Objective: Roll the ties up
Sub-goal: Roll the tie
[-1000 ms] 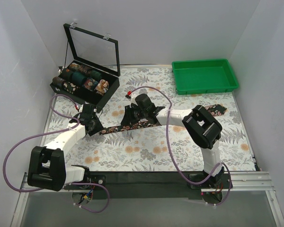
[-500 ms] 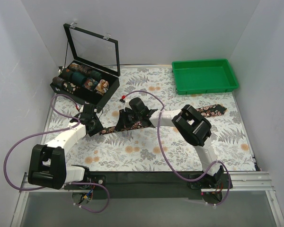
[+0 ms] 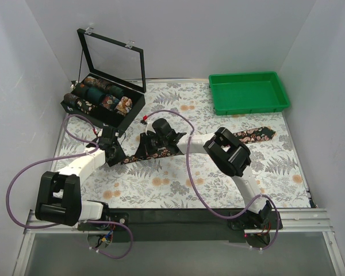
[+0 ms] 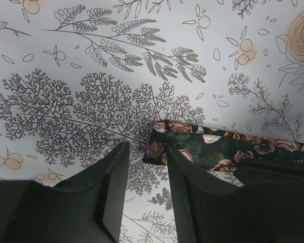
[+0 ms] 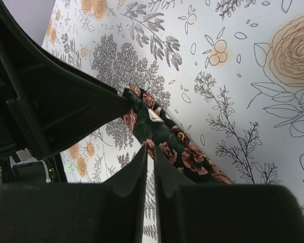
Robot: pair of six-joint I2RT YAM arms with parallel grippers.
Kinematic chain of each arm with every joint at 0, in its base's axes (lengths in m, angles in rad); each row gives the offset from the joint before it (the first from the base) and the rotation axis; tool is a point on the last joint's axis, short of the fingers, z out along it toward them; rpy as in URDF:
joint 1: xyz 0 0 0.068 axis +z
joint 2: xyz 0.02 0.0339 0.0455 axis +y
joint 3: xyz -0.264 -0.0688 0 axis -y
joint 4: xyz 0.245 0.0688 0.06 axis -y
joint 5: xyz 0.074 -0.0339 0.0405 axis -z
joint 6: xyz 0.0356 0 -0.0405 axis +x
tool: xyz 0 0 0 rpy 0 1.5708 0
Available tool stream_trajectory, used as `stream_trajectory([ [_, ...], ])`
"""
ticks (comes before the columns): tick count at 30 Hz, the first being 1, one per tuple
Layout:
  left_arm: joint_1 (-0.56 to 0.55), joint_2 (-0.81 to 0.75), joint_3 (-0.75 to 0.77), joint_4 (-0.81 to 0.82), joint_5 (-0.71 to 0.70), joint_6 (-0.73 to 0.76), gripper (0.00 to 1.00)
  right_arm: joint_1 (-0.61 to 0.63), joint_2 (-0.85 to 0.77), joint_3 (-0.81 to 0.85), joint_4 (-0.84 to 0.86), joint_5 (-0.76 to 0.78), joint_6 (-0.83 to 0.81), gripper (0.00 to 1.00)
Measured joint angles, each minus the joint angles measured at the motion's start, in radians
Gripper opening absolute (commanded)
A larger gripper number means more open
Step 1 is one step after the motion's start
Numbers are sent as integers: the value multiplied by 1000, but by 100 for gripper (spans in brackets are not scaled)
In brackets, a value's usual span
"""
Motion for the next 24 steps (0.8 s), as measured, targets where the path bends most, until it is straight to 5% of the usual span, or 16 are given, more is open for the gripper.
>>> stream_trajectory([
  [17,0,14,0,17,4,15,43,0,73,7,61,-37,60,13],
  [24,0,29,0,37,22,32,37,-3,74,7,64,-43,63,12],
])
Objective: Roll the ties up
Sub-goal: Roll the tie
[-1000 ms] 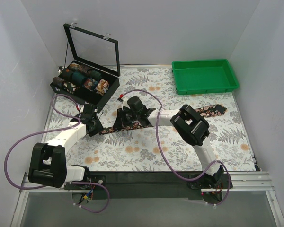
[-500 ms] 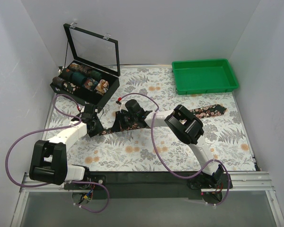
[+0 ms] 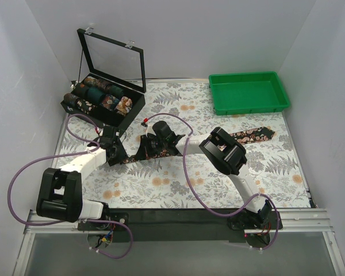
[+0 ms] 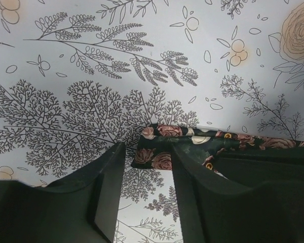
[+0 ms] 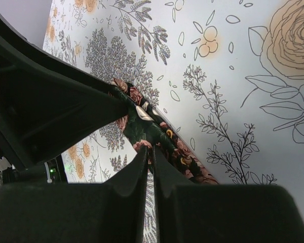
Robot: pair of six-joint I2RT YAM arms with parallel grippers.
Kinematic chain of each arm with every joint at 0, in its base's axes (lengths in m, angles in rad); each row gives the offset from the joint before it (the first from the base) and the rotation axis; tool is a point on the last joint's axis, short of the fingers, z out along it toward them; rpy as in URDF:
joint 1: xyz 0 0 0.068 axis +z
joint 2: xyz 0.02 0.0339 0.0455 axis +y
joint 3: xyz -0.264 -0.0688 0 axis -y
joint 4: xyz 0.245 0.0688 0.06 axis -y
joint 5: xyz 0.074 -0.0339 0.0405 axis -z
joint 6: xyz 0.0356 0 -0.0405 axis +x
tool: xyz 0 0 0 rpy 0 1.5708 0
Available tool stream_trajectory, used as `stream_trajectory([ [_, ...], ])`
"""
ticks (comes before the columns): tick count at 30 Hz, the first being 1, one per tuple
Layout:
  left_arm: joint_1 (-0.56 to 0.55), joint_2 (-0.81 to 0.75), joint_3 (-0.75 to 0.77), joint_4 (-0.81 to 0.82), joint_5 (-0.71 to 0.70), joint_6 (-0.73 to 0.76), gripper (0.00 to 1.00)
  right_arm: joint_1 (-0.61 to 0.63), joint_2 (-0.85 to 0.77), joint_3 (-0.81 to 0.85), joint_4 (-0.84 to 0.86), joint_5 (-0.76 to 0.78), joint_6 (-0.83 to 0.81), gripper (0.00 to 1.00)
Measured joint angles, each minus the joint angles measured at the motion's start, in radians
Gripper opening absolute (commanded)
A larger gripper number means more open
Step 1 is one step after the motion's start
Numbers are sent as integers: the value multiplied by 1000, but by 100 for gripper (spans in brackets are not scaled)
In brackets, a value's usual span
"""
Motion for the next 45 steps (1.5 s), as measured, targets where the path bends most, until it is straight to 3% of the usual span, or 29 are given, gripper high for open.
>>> stream_trajectory([
  [4,0,19,0,11,17,5,26,-3,3,0,5,-6,3,13],
  [8,0,26,3,11,23,9,22,-4,3,0,7,-8,3,13],
  [45,0,34,38,-20,28,5,8,-31,-37,-67,27,6,-18,12],
])
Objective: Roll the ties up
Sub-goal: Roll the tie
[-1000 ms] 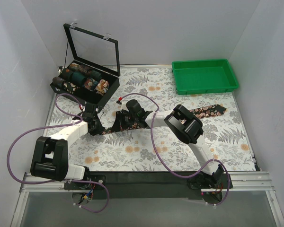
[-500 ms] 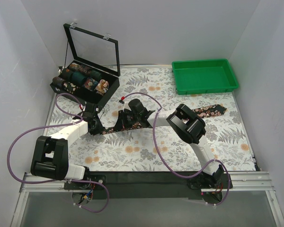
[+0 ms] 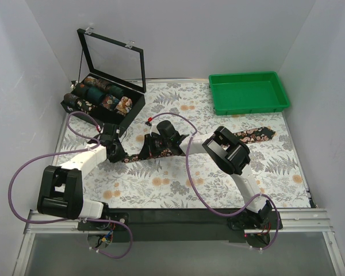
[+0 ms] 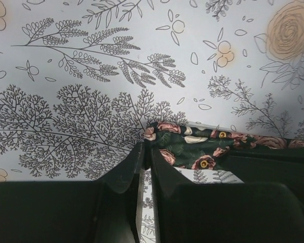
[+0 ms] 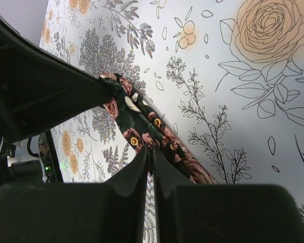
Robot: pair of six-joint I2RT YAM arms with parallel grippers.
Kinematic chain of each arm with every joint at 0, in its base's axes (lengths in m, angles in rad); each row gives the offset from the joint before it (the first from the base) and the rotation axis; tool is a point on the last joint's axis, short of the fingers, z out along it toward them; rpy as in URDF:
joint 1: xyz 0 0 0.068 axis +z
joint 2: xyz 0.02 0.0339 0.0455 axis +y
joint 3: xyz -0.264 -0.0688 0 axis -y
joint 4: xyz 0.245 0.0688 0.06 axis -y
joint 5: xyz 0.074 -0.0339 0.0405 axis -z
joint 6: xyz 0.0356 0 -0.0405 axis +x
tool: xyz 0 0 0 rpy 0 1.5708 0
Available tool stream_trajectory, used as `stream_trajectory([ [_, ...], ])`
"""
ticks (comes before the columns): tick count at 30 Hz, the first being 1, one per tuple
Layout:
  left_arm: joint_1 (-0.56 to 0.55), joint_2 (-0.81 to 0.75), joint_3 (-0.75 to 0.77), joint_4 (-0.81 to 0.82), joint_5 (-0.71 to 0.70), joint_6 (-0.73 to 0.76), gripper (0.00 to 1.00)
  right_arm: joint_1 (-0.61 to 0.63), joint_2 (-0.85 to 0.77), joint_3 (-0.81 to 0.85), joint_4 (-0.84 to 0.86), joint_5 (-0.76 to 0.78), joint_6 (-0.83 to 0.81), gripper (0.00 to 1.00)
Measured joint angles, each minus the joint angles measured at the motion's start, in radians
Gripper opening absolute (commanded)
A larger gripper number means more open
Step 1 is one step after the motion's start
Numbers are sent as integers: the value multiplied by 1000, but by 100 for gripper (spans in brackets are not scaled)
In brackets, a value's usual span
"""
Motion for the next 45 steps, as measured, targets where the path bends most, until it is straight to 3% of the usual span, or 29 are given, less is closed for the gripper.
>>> stream_trajectory([
  [6,0,-9,66,-51,42,-6,7,-1,0,-8,14,-4,0,12],
  [16,-3,-38,139,-77,248,-63,6,-7,0,-20,43,-11,4,12],
  [26,-39,-32,127,0,377,-130,6,-20,0,-37,71,-29,10,13],
  [45,-55,-18,84,130,448,-174,21,-36,-32,-89,91,-29,5,15],
])
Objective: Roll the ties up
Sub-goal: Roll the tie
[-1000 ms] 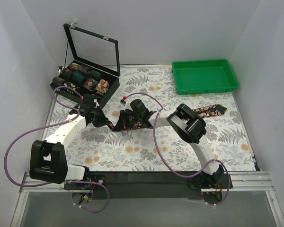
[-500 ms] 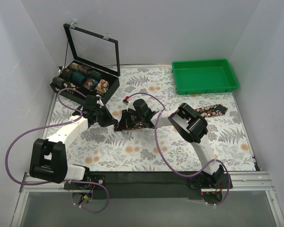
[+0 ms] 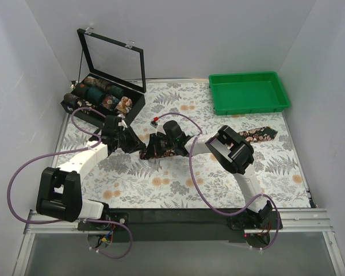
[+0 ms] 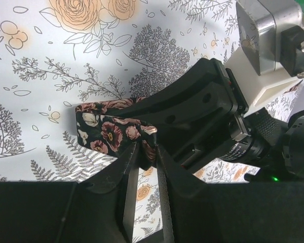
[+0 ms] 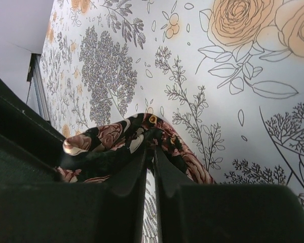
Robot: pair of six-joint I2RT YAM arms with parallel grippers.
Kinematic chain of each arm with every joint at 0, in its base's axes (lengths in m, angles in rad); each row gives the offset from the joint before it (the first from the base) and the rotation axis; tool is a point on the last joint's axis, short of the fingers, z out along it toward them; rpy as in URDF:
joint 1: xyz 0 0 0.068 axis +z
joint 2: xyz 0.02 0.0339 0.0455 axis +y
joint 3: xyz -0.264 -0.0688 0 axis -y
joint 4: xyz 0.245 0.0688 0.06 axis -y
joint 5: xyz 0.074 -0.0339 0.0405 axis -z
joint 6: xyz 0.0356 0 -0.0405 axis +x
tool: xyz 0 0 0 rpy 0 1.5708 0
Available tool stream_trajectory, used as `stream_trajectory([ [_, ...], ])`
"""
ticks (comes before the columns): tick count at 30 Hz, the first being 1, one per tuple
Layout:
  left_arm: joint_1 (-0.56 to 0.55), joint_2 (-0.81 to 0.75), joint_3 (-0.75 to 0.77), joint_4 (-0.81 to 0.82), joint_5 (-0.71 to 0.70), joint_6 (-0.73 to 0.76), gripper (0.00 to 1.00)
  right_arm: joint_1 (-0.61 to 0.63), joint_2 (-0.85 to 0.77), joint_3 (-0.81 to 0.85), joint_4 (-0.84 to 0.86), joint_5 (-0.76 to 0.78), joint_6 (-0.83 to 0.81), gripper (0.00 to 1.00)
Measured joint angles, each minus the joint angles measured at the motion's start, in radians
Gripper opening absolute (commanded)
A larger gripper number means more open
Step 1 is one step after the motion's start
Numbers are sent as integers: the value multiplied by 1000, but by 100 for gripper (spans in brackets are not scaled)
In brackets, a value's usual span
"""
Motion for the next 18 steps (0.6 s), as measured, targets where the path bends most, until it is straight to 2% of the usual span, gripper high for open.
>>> stream_trajectory([
  [13,-10,2,-34,59,35,-26,21,-7,-17,-43,53,3,6,16],
  [18,-20,2,-46,85,44,-41,25,-10,-17,-43,80,3,24,16],
])
